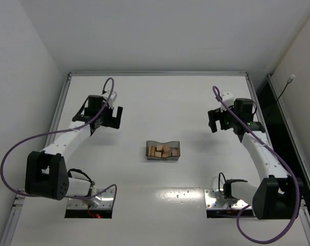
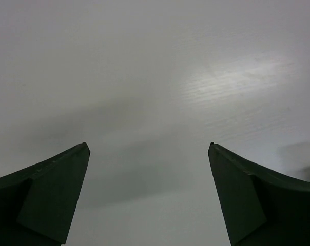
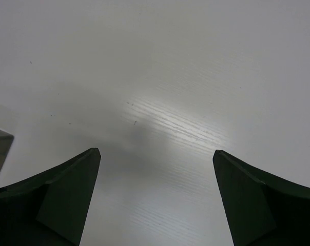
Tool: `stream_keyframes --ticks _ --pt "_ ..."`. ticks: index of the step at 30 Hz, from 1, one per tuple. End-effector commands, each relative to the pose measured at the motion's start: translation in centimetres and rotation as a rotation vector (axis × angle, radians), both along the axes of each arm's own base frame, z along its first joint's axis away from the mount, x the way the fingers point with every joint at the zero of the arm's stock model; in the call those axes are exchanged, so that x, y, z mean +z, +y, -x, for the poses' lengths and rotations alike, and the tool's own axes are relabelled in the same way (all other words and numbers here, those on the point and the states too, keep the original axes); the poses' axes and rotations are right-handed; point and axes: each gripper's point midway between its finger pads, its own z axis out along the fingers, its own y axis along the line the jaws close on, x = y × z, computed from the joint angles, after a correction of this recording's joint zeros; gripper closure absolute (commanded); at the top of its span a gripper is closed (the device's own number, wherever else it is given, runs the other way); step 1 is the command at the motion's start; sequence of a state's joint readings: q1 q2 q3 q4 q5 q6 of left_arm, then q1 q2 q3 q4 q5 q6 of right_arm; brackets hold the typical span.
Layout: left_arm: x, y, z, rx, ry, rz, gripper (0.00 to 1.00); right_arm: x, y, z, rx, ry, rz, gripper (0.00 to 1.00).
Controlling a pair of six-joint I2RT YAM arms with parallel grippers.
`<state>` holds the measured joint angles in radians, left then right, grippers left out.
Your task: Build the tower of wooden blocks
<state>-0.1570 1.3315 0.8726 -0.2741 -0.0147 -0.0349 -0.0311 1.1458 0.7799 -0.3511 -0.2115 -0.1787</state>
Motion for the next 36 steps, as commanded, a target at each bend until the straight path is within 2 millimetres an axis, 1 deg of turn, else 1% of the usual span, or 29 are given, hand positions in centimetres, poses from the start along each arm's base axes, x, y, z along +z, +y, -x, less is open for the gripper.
stream_keyframes --ticks 1,2,3,4,5,7,8,10,11,13,14,15,16,17,18,19,21,23,24,25,26,28,30,31,33,34,36 --pt "2.4 -5.9 2.5 -0.386 -0.027 0.098 0.01 0.4 0.1 -0.5 -0.008 -0.027 -0.019 0.12" --pt "2.9 -8.1 3.7 -0.503 -0.017 0.148 0.01 0.0 0.1 -0.2 -0.008 -0.017 -0.02 0.12" --pt "3.6 -9.2 4.2 -0.555 -0.027 0.152 0.01 0.0 0.1 -0.2 -0.008 -0.017 -0.02 0.12" --pt "3.7 -10.1 5.2 -0.604 -0.005 0.15 0.02 0.0 0.1 -0.2 -0.008 -0.017 -0.02 0.12" --pt "4.0 -12.0 5.6 -0.683 0.003 0.131 0.03 0.0 0.3 -0.2 0.0 -0.017 -0.027 0.12" --pt "3.2 -13.0 6.5 -0.745 0.06 0.09 0.08 -0.1 0.3 0.0 0.0 -0.008 -0.027 0.12" --pt "3.0 -14.3 6.7 -0.808 0.074 0.065 0.1 -0.1 0.3 0.0 0.0 -0.007 -0.027 0.12" --pt "2.5 -15.0 7.3 -0.857 0.102 0.036 0.14 -0.1 0.5 0.0 0.007 -0.008 -0.033 0.12" --pt "2.6 -16.0 7.3 -0.908 0.09 0.016 0.14 -0.1 0.5 0.0 0.007 -0.008 -0.033 0.12" --pt "2.1 -16.6 8.0 -0.956 0.119 -0.014 0.17 -0.3 0.5 0.1 0.013 0.0 -0.027 0.12" --pt "2.6 -17.7 8.3 -1.021 0.1 -0.041 0.18 -0.3 0.5 0.1 0.013 0.0 -0.027 0.12" --pt "2.5 -18.2 8.5 -1.051 0.11 -0.053 0.19 -0.3 0.5 0.1 0.013 0.0 -0.027 0.12" --pt "1.6 -18.7 8.7 -1.079 0.141 -0.066 0.21 -0.3 0.5 0.1 0.013 0.0 -0.027 0.12" --pt "1.7 -19.4 9.3 -1.132 0.15 -0.087 0.22 -0.6 0.5 0.1 0.013 0.012 -0.027 0.12" --pt "1.4 -19.8 9.5 -1.156 0.167 -0.097 0.22 -0.9 0.5 0.1 0.013 0.021 -0.027 0.12" --pt "0.5 -20.5 10.1 -1.192 0.201 -0.109 0.22 -1.1 0.5 0.3 0.013 0.03 -0.028 0.12" --pt "0.4 -21.2 10.4 -1.219 0.196 -0.116 0.22 -1.0 0.4 0.1 0.019 0.03 -0.021 0.12" --pt "-0.5 -21.6 10.7 -1.24 0.218 -0.133 0.22 -1.0 0.4 0.1 0.019 0.03 -0.021 0.12" --pt "-0.5 -22.1 10.9 -1.251 0.203 -0.148 0.22 -1.0 0.4 0.1 0.019 0.03 -0.021 0.12" --pt "-1.0 -21.9 10.7 -1.244 0.217 -0.161 0.22 -1.3 0.4 0.1 0.019 0.039 -0.022 0.12" --pt "-0.9 -22.3 10.7 -1.252 0.203 -0.17 0.22 -1.3 0.4 0.1 0.019 0.039 -0.022 0.12" --pt "-1.8 -22.3 10.4 -1.245 0.22 -0.184 0.25 -1.3 0.4 0.1 0.019 0.039 -0.022 0.12" --pt "-1.9 -22.4 9.6 -1.221 0.188 -0.2 0.26 -1.5 0.6 0.1 0.025 0.048 -0.028 0.12" --pt "-2.6 -22.3 9.4 -1.213 0.197 -0.213 0.26 -1.5 0.6 0.1 0.025 0.048 -0.028 0.12" --pt "-2.7 -22.6 8.6 -1.203 0.17 -0.222 0.29 -1.5 0.6 0.1 0.025 0.048 -0.028 0.12" --pt "-3.0 -22.4 8.9 -1.204 0.181 -0.223 0.29 -1.5 0.6 0.1 0.025 0.048 -0.028 0.12" --pt "-4.0 -22.6 8.4 -1.198 0.19 -0.234 0.31 -1.7 0.6 -0.1 0.025 0.049 -0.028 0.12"
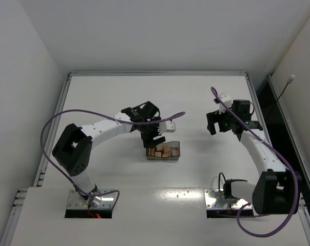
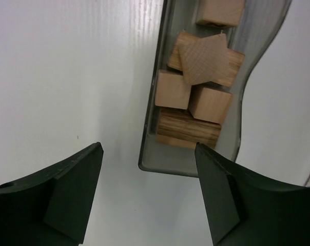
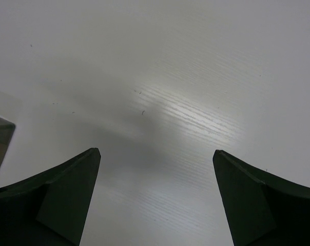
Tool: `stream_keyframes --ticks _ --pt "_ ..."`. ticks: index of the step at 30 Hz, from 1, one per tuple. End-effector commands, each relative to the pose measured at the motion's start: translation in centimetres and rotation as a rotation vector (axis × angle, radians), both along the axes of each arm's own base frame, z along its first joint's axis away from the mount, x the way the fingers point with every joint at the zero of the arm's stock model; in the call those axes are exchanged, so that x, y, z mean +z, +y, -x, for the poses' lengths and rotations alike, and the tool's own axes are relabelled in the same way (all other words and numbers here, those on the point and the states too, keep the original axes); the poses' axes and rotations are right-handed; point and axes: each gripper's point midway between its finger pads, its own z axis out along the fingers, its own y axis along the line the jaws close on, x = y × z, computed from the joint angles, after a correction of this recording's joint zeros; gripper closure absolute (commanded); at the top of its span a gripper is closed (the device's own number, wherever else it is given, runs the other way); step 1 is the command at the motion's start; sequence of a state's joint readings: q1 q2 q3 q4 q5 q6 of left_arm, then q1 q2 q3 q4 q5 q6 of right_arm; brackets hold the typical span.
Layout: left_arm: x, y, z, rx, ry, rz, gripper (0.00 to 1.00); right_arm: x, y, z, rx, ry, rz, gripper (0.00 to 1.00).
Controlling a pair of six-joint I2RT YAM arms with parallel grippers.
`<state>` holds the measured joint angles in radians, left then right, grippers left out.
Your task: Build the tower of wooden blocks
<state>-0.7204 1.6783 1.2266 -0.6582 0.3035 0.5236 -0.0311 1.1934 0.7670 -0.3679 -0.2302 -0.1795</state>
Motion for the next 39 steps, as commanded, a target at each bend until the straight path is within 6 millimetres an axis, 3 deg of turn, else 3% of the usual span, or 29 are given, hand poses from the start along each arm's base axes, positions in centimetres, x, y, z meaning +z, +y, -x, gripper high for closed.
stream_keyframes --ticks 1,8,11,13,20,24,27,32,35,39 --pt "-1.2 -0.8 -1.1 -0.013 -0.034 -0.004 0.33 0.4 0.2 -0.8 0.01 -0.027 -0.014 0.12" --pt "-3.3 -1.7 -0.9 -0.044 0.003 -0.03 0.4 -0.4 0.2 -0.8 0.016 -0.002 -0.009 0.12" --pt "-4.0 -1.9 -0.8 -0.049 0.005 -0.043 0.5 -0.4 0.2 -0.8 0.016 -0.002 -0.009 0.12" --pt "-4.4 -2.0 -0.9 -0.049 0.006 -0.044 0.61 -0.4 0.2 -0.8 0.016 -0.002 -0.009 0.12" --pt "-4.5 -2.2 -1.2 -0.028 -0.003 -0.036 0.88 -0.8 0.2 -0.3 0.016 0.007 -0.009 0.12" --pt "-4.5 -2.3 -0.8 -0.029 0.001 -0.035 0.9 -0.9 0.4 0.0 0.023 0.007 -0.016 0.12" --pt "-4.2 -2.5 -1.0 -0.029 -0.006 -0.029 0.82 -0.9 0.4 0.0 0.023 0.007 -0.016 0.12" --pt "-3.8 -2.5 -1.4 -0.021 -0.031 -0.027 0.98 -0.9 0.4 0.0 0.023 0.007 -0.016 0.12" --pt "-3.8 -2.5 -1.4 -0.011 -0.026 -0.026 1.0 -0.9 0.4 0.0 0.023 0.007 -0.016 0.12" --pt "-3.1 -2.9 -1.8 -0.003 -0.036 -0.011 0.84 -0.9 0.5 0.0 0.029 0.007 -0.022 0.12"
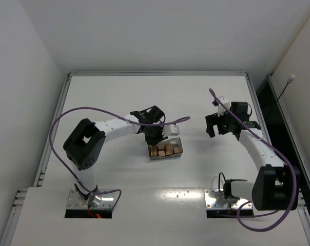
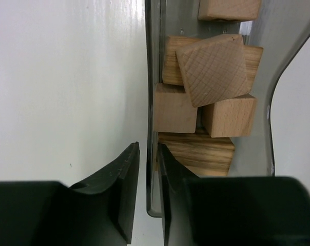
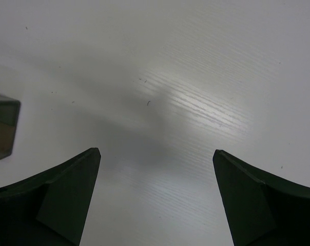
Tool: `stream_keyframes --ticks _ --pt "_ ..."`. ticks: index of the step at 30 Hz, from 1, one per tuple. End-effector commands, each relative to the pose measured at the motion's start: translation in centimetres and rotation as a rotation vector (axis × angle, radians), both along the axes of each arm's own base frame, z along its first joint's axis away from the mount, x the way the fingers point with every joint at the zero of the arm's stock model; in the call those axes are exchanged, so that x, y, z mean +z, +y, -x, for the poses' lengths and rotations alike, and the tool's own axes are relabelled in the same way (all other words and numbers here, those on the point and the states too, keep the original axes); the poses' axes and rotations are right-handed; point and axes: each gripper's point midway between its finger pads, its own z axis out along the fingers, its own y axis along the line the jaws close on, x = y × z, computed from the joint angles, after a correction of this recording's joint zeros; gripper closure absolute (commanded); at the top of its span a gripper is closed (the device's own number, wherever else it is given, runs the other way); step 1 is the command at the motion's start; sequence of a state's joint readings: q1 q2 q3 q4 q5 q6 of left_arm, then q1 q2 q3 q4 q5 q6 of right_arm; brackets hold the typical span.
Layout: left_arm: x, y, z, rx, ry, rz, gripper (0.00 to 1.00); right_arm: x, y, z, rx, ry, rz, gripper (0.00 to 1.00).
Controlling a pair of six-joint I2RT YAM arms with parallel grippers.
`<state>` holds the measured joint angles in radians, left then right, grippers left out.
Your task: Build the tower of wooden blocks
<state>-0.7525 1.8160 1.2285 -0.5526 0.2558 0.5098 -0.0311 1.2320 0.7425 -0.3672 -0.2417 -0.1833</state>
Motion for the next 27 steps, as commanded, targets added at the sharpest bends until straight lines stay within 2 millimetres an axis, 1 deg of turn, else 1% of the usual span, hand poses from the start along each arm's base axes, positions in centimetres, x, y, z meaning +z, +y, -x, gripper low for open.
stream_keyframes --ticks 1,3,4,5,6,7,9,12,14,18,19,21,25,26,27 --pt "1.1 -1.4 -0.7 -0.004 -0.036 0.04 0.82 1.1 0.3 -0.7 0.018 -0.054 -0.016 0.12" --pt "1.1 -1.4 -0.7 0.003 -0.032 0.041 0.78 1.1 0.3 -0.7 0.018 -0.054 -0.016 0.12" --pt "1.6 -1.4 -0.7 0.003 -0.039 0.048 0.77 1.1 0.3 -0.7 0.018 -0.054 -0.016 0.12" --pt "1.6 -1.4 -0.7 0.003 -0.039 0.048 0.75 1.1 0.3 -0.7 0.018 -0.054 -0.016 0.12" --pt "1.5 -1.3 -0.9 0.008 -0.045 0.042 0.75 1.1 0.3 -0.7 0.018 -0.054 -0.016 0.12" --pt "1.9 -1.4 -0.9 0.008 -0.052 0.049 0.74 1.1 0.3 -0.7 0.018 -0.054 -0.016 0.12" --pt "1.9 -1.2 -1.0 0.012 -0.057 0.043 0.71 1.2 0.5 -0.7 0.024 -0.055 -0.022 0.12" --pt "1.9 -1.2 -1.0 0.012 -0.057 0.043 0.71 1.2 0.5 -0.7 0.024 -0.055 -0.022 0.12" --pt "2.5 -1.5 -1.3 0.012 -0.071 0.056 0.71 1.2 0.5 -0.7 0.024 -0.055 -0.022 0.12" --pt "3.0 -1.5 -1.3 0.012 -0.069 0.054 0.7 1.2 0.5 -0.7 0.024 -0.055 -0.022 0.12" --pt "3.4 -1.5 -1.8 0.021 -0.078 0.062 0.7 1.2 0.5 -0.7 0.024 -0.055 -0.022 0.12" --pt "3.7 -1.6 -2.0 0.013 -0.083 0.061 0.67 1.2 0.5 -0.7 0.024 -0.055 -0.022 0.12" --pt "3.8 -1.4 -1.8 0.005 -0.077 0.049 0.67 1.2 0.7 -0.7 0.031 -0.055 -0.029 0.12" --pt "4.1 -1.5 -2.0 0.005 -0.083 0.056 0.67 1.2 0.7 -0.7 0.031 -0.055 -0.029 0.12" --pt "3.7 -1.3 -1.8 0.005 -0.069 0.042 0.67 1.2 0.7 -0.7 0.031 -0.055 -0.029 0.12"
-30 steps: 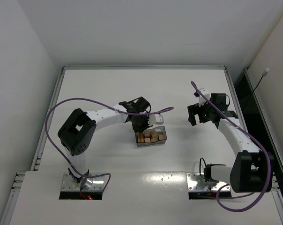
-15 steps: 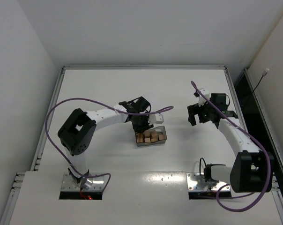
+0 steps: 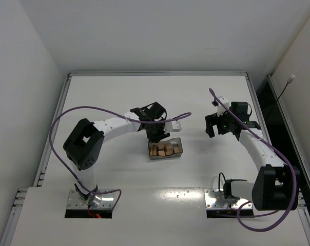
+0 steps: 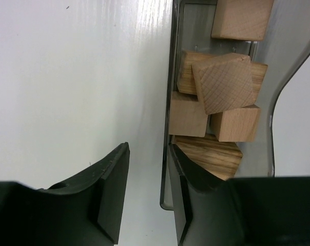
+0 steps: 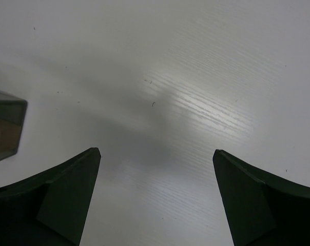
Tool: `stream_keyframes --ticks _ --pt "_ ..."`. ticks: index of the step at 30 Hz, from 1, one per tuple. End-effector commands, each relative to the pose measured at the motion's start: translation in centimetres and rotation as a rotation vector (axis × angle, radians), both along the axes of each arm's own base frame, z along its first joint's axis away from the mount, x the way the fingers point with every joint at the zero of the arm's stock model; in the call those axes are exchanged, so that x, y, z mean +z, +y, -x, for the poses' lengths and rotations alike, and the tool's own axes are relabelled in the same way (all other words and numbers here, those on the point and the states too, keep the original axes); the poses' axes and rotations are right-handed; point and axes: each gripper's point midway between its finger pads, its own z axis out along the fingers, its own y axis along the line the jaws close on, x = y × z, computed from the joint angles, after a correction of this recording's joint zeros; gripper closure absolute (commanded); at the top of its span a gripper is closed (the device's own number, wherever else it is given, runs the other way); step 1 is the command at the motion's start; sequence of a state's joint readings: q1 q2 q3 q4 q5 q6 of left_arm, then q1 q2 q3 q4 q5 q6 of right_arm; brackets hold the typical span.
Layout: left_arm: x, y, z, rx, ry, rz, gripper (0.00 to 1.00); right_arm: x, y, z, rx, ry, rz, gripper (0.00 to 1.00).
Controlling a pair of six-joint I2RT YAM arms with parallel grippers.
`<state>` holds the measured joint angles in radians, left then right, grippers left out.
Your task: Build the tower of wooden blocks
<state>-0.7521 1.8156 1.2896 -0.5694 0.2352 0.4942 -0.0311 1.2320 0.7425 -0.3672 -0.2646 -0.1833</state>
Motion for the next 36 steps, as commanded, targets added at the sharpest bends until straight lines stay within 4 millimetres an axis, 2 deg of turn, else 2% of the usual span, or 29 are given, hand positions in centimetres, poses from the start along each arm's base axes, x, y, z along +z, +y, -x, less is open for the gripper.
stream_keyframes --ticks 1,8,24,27,28,29,36 --pt "1.9 -0.7 -0.3 -0.023 -0.025 0.029 0.68 1.1 0.3 -0.7 0.015 -0.054 -0.012 0.12" --pt "0.3 -0.1 0.5 -0.035 0.015 -0.002 0.68 1.1 0.3 -0.7 0.015 -0.054 -0.012 0.12" --pt "-1.6 0.4 0.4 -0.035 0.047 -0.037 0.71 0.3 0.3 -0.6 0.015 -0.027 -0.013 0.12" --pt "-1.6 0.4 0.4 -0.035 0.047 -0.037 0.83 0.3 0.3 -0.6 0.015 -0.027 -0.013 0.12" --pt "-1.6 0.4 0.4 -0.035 0.047 -0.037 0.89 0.3 0.3 -0.6 0.015 -0.027 -0.013 0.12" --pt "-1.9 0.8 0.3 -0.026 0.054 -0.043 1.0 0.3 0.3 -0.6 0.015 -0.027 -0.013 0.12" --pt "-0.9 0.2 -0.2 0.002 0.031 -0.004 1.0 0.2 0.3 -0.8 0.015 -0.027 -0.013 0.12"
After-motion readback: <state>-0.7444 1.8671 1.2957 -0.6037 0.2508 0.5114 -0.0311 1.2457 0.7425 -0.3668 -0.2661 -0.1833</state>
